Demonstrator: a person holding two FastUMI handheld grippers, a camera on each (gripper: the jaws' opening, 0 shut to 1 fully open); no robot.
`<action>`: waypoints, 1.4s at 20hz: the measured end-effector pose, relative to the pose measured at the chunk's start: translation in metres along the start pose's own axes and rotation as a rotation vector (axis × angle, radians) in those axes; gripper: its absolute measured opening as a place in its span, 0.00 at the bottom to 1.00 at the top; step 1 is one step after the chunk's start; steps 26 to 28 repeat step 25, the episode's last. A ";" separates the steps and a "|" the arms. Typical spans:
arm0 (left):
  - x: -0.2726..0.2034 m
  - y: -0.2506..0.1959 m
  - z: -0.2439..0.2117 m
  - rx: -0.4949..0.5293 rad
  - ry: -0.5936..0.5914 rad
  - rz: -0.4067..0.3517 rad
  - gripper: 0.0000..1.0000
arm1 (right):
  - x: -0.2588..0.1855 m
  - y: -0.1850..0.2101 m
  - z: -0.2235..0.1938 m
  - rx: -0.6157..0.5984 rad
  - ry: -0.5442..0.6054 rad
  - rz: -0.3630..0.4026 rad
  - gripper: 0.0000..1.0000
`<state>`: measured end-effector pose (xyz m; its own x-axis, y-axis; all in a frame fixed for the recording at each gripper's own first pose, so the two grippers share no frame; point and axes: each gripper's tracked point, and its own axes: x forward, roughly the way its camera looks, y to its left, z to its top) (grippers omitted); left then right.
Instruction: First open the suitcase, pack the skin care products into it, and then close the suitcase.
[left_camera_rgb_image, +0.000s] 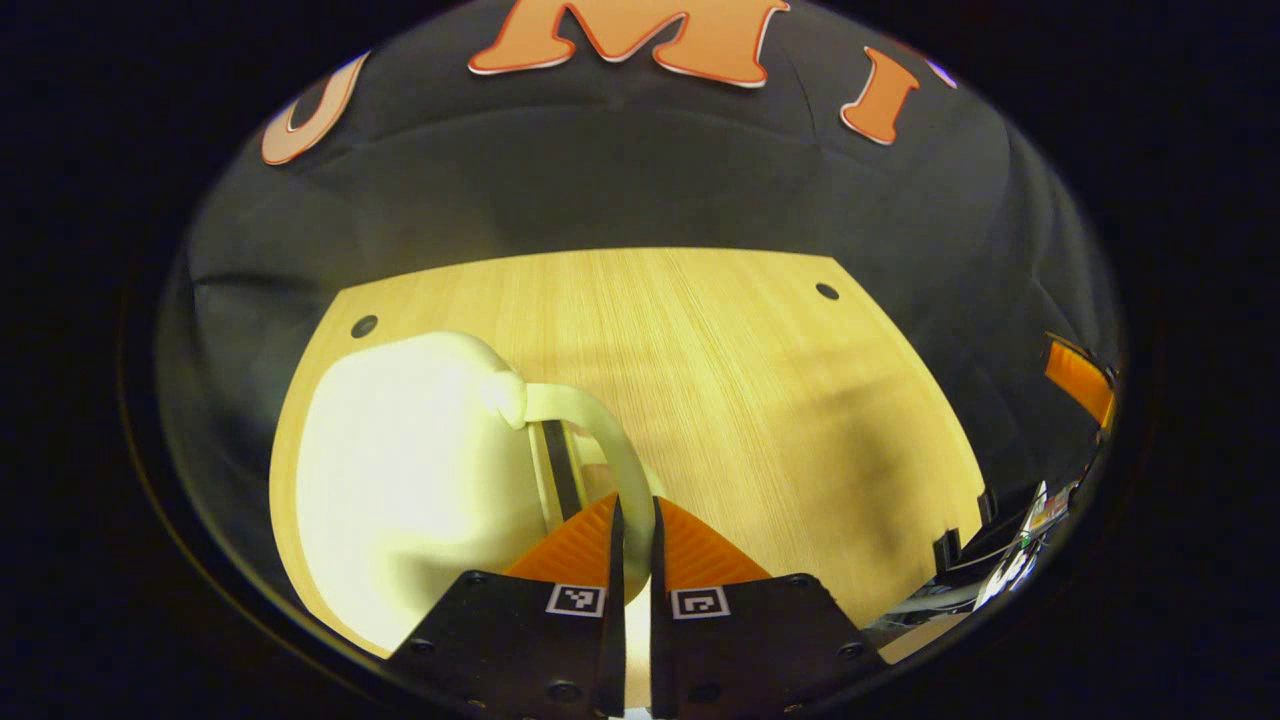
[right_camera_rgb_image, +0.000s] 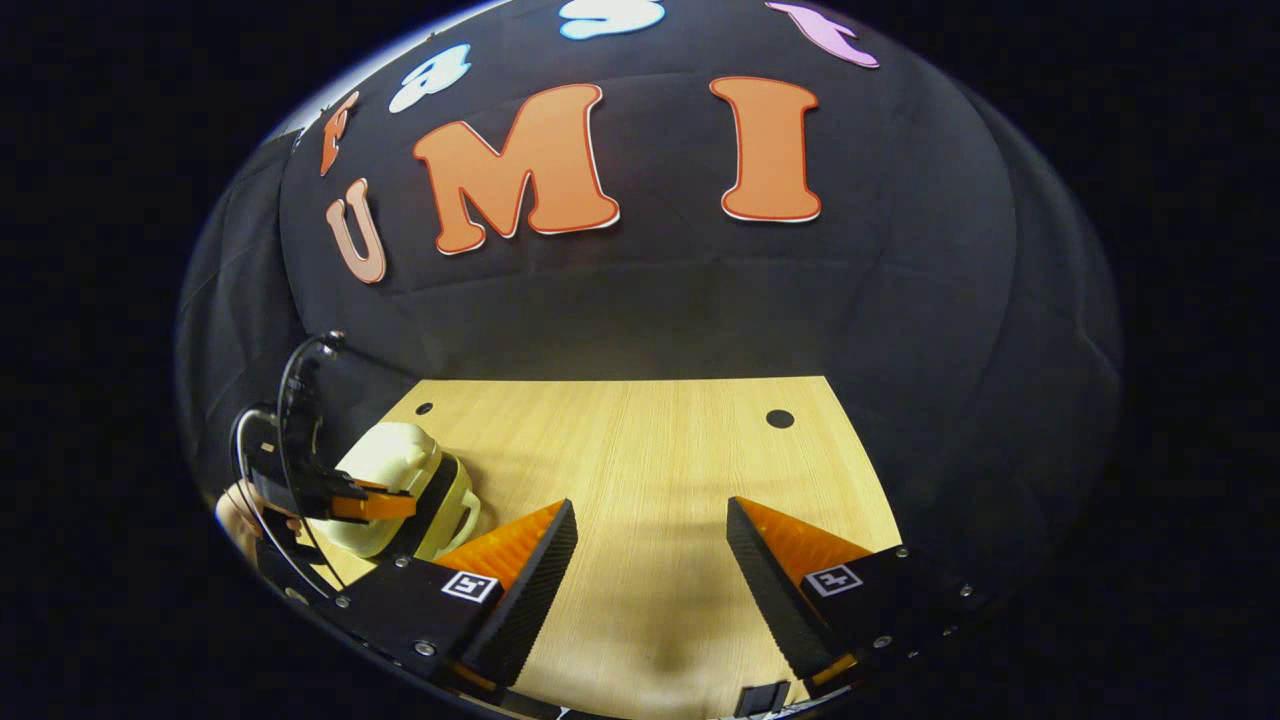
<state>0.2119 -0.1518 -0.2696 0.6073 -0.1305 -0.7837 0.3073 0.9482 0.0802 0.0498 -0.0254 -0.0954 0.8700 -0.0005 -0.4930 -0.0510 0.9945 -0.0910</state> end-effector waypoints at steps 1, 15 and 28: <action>0.008 -0.006 -0.008 0.004 0.011 0.002 0.10 | 0.001 -0.002 -0.002 -0.002 0.004 -0.005 0.96; -0.008 -0.028 -0.017 -0.033 -0.085 0.051 0.92 | -0.005 0.015 -0.015 0.000 0.013 0.042 0.96; -0.111 -0.016 0.073 -0.185 -0.481 0.052 0.98 | -0.015 0.057 0.003 -0.049 -0.087 0.033 0.96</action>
